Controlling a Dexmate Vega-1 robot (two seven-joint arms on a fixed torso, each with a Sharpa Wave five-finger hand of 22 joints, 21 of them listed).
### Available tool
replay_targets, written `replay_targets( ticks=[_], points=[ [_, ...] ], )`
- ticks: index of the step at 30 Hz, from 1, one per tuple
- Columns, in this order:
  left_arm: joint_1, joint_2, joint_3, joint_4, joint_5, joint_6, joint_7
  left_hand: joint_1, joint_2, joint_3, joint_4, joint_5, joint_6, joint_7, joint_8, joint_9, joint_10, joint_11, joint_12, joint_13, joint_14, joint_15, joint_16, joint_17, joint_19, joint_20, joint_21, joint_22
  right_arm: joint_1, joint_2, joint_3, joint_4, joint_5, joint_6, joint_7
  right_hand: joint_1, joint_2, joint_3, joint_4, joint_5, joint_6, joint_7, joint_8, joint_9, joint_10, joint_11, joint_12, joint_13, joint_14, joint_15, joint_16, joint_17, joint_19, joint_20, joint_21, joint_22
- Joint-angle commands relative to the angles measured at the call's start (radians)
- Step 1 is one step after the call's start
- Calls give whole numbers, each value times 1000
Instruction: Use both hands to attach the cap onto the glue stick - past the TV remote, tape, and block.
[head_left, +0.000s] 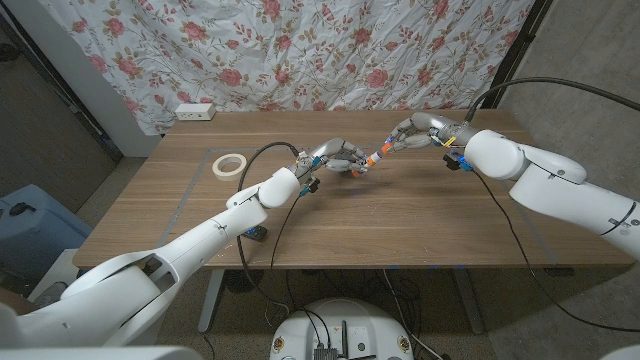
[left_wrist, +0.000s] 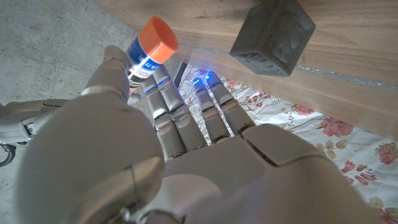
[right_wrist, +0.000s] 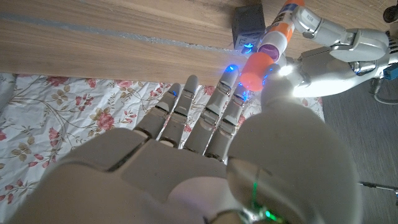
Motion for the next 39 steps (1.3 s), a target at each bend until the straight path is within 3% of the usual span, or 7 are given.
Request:
replay_targets(
  ticks=[1, 39],
  points=[
    [4, 1, -2, -1, 1, 2, 3, 19, 32, 12, 1, 6, 26, 12, 11, 18, 9, -3, 6, 2, 6, -119, 0, 0, 0, -10, -3, 3, 5, 8, -11, -5, -15, -13, 4, -4, 7, -3, 2, -1, -2, -1, -7, 5, -8, 1, -1, 5, -3, -132, 4, 3, 2, 2, 0, 2],
    [-5, -8, 1, 19, 1, -9, 6, 18, 34, 15, 1, 6, 29, 12, 12, 18, 13, -3, 6, 2, 9, -119, -2, 0, -2, -17, -9, 4, 15, 36, -42, -5, -61, -36, 0, -3, 10, -11, -1, -2, 4, -1, -13, 6, -9, 1, -3, 8, -5, -134, 5, 2, 6, 7, 1, 2]
  ],
)
